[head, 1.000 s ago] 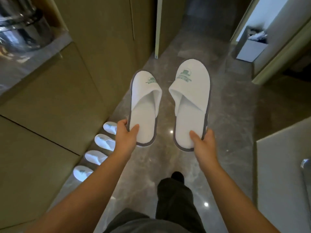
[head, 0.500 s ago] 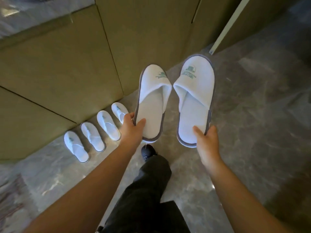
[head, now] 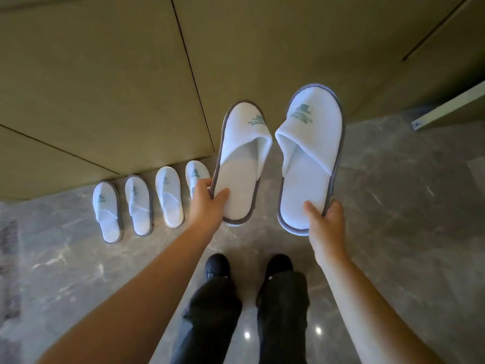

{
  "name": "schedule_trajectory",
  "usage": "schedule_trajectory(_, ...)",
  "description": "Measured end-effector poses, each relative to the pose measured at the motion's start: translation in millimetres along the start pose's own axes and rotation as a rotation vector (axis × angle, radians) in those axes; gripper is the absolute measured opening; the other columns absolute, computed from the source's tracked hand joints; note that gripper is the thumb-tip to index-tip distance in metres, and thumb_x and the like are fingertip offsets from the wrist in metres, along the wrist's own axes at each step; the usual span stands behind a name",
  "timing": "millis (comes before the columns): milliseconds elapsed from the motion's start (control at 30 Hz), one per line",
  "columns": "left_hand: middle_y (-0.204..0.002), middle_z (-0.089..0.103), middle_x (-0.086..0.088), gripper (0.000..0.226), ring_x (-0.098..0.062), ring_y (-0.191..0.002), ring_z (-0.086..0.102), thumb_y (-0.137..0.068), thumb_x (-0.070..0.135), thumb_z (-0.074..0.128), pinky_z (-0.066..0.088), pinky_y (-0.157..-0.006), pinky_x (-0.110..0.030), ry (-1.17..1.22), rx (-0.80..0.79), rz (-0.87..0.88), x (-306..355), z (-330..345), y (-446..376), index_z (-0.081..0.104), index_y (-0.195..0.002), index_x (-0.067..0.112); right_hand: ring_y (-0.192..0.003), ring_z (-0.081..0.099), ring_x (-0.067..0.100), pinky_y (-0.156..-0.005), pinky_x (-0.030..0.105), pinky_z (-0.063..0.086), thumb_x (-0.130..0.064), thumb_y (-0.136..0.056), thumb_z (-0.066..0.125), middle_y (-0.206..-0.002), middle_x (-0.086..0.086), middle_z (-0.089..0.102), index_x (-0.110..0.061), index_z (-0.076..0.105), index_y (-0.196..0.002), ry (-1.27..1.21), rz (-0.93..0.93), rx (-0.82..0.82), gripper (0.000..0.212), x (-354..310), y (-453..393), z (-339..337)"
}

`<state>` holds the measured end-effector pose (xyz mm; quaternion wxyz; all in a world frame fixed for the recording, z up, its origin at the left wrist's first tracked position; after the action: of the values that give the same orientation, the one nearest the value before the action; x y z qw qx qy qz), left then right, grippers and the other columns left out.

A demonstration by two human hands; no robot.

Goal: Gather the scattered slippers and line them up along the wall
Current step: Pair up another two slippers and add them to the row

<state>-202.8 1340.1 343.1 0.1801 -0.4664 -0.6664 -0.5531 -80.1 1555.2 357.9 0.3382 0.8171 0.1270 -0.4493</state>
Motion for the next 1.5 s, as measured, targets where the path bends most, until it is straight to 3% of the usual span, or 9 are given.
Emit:
schedule_trajectory(167, -0.086, 0.052, 0.005, 0.017, -0.011, -0.076, 0.052, -0.086, 0.02, 0.053, 0.043, -0.06, -0.025, 0.038, 0.079, -0.052, -76, 72, -85, 0.041, -0.099, 0.021, -0.065, 0.048, 0.006, -0.047, 0.003, 0.038, -0.003, -0.081, 0.056, -0.072, -0.005, 0.048, -0.007, 0.041, -0.088, -0.003, 0.006, -0.065, 0.017, 83, -94, 48)
schedule_trajectory(400, -0.079, 0.048, 0.008, 0.025, -0.003, -0.07, 0.047, -0.085, 0.017, 0.054, 0.037, -0.052, -0.019, 0.078, 0.137, -0.097, -222, 174, -206, 0.046, -0.108, 0.01, -0.079, 0.05, 0.021, -0.062, 0.026, 0.04, -0.004, -0.082, 0.057, -0.087, 0.008, 0.052, -0.002, 0.044, -0.094, 0.038, 0.037, -0.037, 0.018, 249, -221, 103)
schedule_trajectory(700, -0.094, 0.055, -0.004, 0.023, -0.021, -0.083, 0.055, -0.083, 0.013, 0.056, 0.045, -0.064, -0.03, 0.07, 0.116, -0.005, -319, 238, -316, 0.048, -0.105, 0.012, -0.091, 0.053, 0.028, -0.077, 0.032, 0.04, -0.004, -0.082, 0.056, -0.105, 0.02, 0.055, 0.007, 0.044, -0.109, -0.052, 0.092, 0.066, 0.032, 398, -343, 153)
schedule_trajectory(933, -0.099, 0.058, -0.004, 0.022, -0.017, -0.083, 0.057, -0.083, 0.015, 0.057, 0.047, -0.059, -0.027, 0.071, 0.073, 0.009, -334, 237, -314, 0.047, -0.102, 0.019, -0.112, 0.05, 0.041, -0.096, 0.047, 0.042, -0.016, -0.076, 0.069, -0.125, 0.024, 0.052, 0.007, 0.042, -0.12, 0.201, 0.122, 0.152, 0.057, 414, -376, 134)
schedule_trajectory(1067, -0.102, 0.058, -0.007, 0.026, -0.023, -0.089, 0.058, -0.083, 0.014, 0.057, 0.051, -0.066, -0.033, 0.136, 0.064, -0.005, -338, 242, -317, 0.048, -0.108, 0.012, -0.122, 0.041, 0.039, -0.102, 0.039, 0.028, -0.019, -0.07, 0.074, -0.132, 0.025, 0.045, 0.006, 0.04, -0.126, 0.522, -0.146, 0.156, 0.07, 384, -362, 146)
schedule_trajectory(1200, -0.1, 0.058, -0.008, 0.024, -0.025, -0.09, 0.059, -0.084, 0.012, 0.057, 0.052, -0.076, -0.04, 0.217, -0.011, -0.038, -340, 257, -316, 0.044, -0.104, 0.013, -0.099, 0.051, 0.019, -0.082, 0.021, 0.037, -0.015, -0.082, 0.062, -0.108, 0.014, 0.054, 0.003, 0.043, -0.121, 0.151, -0.043, -0.216, 0.047, 387, -332, 206)
schedule_trajectory(1300, -0.091, 0.059, 0.0, 0.022, -0.013, -0.08, 0.06, -0.084, 0.011, 0.056, 0.055, -0.066, -0.025, 0.27, -0.105, -0.031, -343, 271, -312, 0.041, -0.099, 0.018, -0.094, 0.056, 0.02, -0.082, 0.03, 0.046, -0.011, -0.082, 0.061, -0.105, 0.009, 0.057, -0.003, 0.045, -0.116, -0.06, 0.12, -0.358, 0.038, 393, -313, 237)
schedule_trajectory(1367, -0.096, 0.059, 0.001, 0.025, -0.009, -0.082, 0.059, -0.084, 0.012, 0.057, 0.054, -0.065, -0.019, 0.2, -0.175, -0.024, -347, 279, -311, 0.041, -0.102, 0.019, -0.096, 0.057, 0.023, -0.082, 0.034, 0.048, -0.008, -0.08, 0.062, -0.109, 0.009, 0.057, -0.006, 0.046, -0.116, -0.09, 0.122, -0.312, 0.039, 394, -314, 239)
schedule_trajectory(1500, -0.133, 0.046, -0.007, 0.057, -0.021, -0.117, 0.048, -0.08, 0.024, 0.063, 0.041, -0.096, -0.033, -0.303, -0.216, 0.044, -364, 276, -317, 0.035, -0.129, 0.014, -0.097, 0.054, 0.023, -0.077, 0.029, 0.04, -0.01, -0.08, 0.06, -0.115, 0.013, 0.057, -0.005, 0.046, -0.117, 0.153, 0.012, -0.272, 0.04, 391, -339, 236)
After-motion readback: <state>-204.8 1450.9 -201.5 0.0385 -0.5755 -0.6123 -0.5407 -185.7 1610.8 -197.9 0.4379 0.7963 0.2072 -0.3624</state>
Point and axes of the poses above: each hand's wrist, its own y-axis away from the middle knuckle, its own z-axis out of the palm, x = y × z, the point moved 8 cm from there along -y, towards the middle knuckle
